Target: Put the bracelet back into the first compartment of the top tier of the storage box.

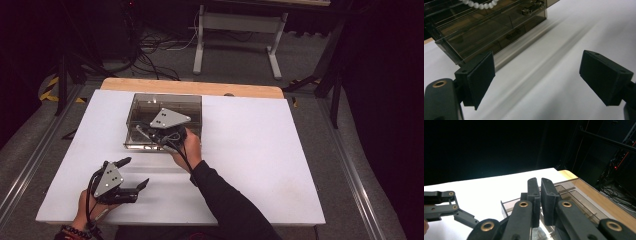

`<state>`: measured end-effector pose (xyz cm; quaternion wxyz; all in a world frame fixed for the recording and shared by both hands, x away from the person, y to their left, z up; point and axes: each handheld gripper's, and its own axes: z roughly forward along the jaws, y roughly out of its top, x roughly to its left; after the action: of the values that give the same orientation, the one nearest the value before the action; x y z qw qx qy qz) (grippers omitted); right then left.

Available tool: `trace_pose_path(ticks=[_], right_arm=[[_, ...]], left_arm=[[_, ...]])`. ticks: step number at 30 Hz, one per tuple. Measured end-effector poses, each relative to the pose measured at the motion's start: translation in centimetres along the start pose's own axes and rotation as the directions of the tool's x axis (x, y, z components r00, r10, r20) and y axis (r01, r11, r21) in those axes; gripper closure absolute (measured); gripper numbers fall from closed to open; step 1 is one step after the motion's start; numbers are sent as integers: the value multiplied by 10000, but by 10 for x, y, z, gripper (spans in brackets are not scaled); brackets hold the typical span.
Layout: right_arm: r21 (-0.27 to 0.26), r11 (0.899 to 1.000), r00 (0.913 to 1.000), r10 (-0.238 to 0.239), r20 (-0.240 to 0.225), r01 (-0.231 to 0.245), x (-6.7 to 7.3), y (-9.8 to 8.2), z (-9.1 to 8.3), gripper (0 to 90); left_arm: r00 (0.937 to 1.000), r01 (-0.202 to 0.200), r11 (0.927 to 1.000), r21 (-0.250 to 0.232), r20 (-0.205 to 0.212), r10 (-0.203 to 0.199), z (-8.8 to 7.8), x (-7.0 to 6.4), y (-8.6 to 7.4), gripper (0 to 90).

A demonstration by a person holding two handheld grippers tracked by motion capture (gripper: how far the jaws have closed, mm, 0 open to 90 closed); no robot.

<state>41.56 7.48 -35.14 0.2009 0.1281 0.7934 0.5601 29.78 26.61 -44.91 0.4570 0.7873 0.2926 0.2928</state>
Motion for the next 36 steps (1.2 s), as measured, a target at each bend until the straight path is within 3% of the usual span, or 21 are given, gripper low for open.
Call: trace_pose_path(ticks=[8, 19, 36], right_arm=[[233, 9997, 9998, 11, -203, -6, 10, -1, 15, 866], [682, 9975, 9996, 218, -182, -205, 13, -10, 26, 861], [1512, 9862, 9960, 576, 678, -673, 2, -25, 32, 847]], left_arm=[[10000, 24, 10000, -12, 13, -24, -1, 0, 0, 142], [10000, 54, 9999, -107, 76, -53, -1, 1, 0, 143], [10000, 27, 10000, -56, -87, -27, -1, 1, 1, 162]])
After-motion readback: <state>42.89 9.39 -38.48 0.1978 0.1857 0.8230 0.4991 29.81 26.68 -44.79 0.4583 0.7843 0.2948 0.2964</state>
